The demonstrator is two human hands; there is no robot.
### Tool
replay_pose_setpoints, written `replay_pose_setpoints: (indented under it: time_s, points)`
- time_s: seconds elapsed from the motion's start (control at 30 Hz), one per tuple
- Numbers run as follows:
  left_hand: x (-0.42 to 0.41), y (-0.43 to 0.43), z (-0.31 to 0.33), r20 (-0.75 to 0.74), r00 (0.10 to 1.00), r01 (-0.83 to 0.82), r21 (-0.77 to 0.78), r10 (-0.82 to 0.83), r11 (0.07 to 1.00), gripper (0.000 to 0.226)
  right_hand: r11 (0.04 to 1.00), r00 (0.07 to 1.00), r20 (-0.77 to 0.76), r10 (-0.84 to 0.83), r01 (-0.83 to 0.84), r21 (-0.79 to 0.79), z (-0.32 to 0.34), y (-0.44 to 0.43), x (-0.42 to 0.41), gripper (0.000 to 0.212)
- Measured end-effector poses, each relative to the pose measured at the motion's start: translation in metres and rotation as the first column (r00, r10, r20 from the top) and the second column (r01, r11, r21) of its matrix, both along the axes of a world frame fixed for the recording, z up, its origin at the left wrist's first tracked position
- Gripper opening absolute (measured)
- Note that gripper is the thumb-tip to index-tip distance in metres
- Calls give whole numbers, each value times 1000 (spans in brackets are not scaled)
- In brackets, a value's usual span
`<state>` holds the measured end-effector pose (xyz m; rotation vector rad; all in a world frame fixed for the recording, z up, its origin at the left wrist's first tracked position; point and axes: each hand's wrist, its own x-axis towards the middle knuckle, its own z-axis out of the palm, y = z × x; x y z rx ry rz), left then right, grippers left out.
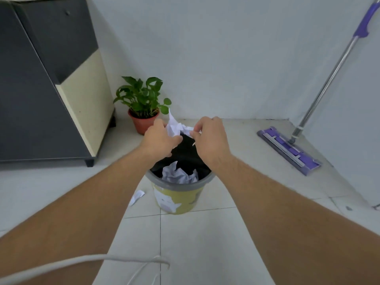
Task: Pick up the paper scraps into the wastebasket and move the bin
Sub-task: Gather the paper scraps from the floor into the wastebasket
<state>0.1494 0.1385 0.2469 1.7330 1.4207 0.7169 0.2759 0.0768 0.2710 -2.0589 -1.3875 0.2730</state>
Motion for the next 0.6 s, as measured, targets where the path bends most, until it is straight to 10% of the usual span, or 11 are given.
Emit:
replay_pose_setpoints:
  time_s: [0.2, 0.43, 0.6]
  points:
    - [-32, 14, -50, -70, 997, -17, 35, 19, 999, 51, 962, 998, -17, 64, -66, -266, -52, 6, -5, 44]
    - [-123, 39, -139, -175, 944, -273, 70, 281, 960, 45, 974, 977, -106, 185, -196, -113, -81, 38, -65, 42]
    - [-128, 20, -222, -529, 847, 3, -77, -43, 997, 62, 977, 961, -183, 207, -211, -6, -95, 56, -83, 38]
